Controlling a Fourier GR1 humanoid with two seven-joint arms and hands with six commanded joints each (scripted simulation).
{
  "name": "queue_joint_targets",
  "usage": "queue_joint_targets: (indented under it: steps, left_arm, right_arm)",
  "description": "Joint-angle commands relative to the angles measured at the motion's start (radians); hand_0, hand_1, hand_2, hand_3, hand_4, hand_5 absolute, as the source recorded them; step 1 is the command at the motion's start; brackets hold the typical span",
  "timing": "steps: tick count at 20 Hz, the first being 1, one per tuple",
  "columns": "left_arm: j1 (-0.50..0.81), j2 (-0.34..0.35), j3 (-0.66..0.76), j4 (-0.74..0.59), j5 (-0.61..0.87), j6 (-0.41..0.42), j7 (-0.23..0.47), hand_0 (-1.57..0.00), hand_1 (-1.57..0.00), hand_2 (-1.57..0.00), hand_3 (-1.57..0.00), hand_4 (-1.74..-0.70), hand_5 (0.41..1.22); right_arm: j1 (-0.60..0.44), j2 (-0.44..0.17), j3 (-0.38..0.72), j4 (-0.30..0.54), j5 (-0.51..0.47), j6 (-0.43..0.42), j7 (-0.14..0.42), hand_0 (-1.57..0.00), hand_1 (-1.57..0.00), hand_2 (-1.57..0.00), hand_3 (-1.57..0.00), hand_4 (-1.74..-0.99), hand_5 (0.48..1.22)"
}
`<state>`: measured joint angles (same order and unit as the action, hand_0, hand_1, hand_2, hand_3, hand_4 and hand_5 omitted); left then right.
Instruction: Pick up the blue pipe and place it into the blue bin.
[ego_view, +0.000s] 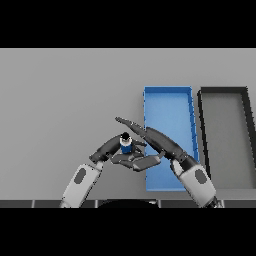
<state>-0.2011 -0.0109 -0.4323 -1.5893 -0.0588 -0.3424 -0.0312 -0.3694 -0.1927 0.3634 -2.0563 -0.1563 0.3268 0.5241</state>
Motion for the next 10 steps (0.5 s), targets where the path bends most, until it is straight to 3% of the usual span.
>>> queue_joint_targets:
  steps: [1, 5, 7, 8, 10]
  left_arm:
    - [0.002, -0.004, 0.001, 0.004, -0.010, 0.002, 0.002, -1.57, -1.57, -1.57, -1.57, -1.47, 1.221]
    - [0.011, -0.020, 0.001, -0.002, -0.053, 0.000, 0.005, -1.57, -1.57, -1.57, -1.57, -1.47, 1.221]
    - [-0.001, -0.029, 0.022, 0.002, -0.046, -0.008, 0.019, -1.57, -1.57, -1.57, -1.57, -1.52, 1.221]
    - [0.004, -0.024, 0.024, -0.016, -0.039, -0.019, 0.057, -1.57, -1.57, -1.57, -1.57, -1.56, 1.221]
    - [0.015, -0.022, 0.016, -0.019, -0.068, -0.016, 0.070, -1.57, -1.57, -1.57, -1.57, -1.62, 1.221]
  right_arm:
    - [-0.016, 0.009, 0.008, 0.023, 0.005, 0.005, 0.009, -0.02, -0.03, -0.08, 0.00, -1.196, 0.526]
    - [-0.088, 0.039, 0.016, 0.091, -0.002, 0.027, 0.027, -0.07, -0.11, -0.17, -0.04, -1.204, 0.497]
    - [-0.113, 0.049, 0.020, 0.126, 0.003, 0.044, 0.019, -0.32, -0.36, -0.38, -0.24, -1.278, 0.485]
    - [-0.127, 0.057, 0.019, 0.135, -0.007, 0.047, 0.020, -0.51, -0.53, -0.54, -0.40, -1.331, 0.489]
    - [-0.119, 0.069, 0.032, 0.139, 0.004, 0.046, 0.004, -0.88, -0.88, -0.91, -0.76, -1.467, 0.518]
